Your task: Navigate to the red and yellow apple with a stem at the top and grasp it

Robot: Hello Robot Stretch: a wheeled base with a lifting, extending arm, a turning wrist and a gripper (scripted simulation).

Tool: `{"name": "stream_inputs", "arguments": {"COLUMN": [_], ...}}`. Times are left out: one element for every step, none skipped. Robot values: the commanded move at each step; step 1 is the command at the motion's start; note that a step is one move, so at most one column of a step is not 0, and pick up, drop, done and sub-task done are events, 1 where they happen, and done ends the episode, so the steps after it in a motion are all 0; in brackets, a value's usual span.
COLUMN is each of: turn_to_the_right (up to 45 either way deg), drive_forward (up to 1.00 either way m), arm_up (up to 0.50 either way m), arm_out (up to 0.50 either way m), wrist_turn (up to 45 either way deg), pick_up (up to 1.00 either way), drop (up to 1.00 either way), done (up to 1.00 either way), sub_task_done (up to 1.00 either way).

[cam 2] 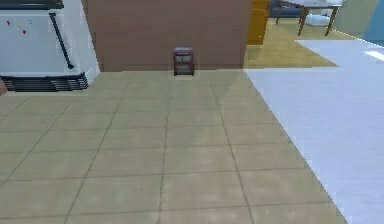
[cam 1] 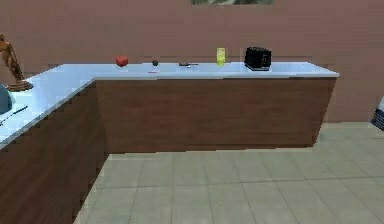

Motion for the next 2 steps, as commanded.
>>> {"name": "stream_inputs", "arguments": {"turn_to_the_right": [-39.0, -3.0], "drive_forward": [0.0, 0.0], "arm_up": [0.0, 0.0], "arm_out": [0.0, 0.0], "wrist_turn": [0.0, 0.0], "pick_up": [0.0, 0.0], "drop": [0.0, 0.0], "done": [0.0, 0.0], "sub_task_done": [0.0, 0.0]}}
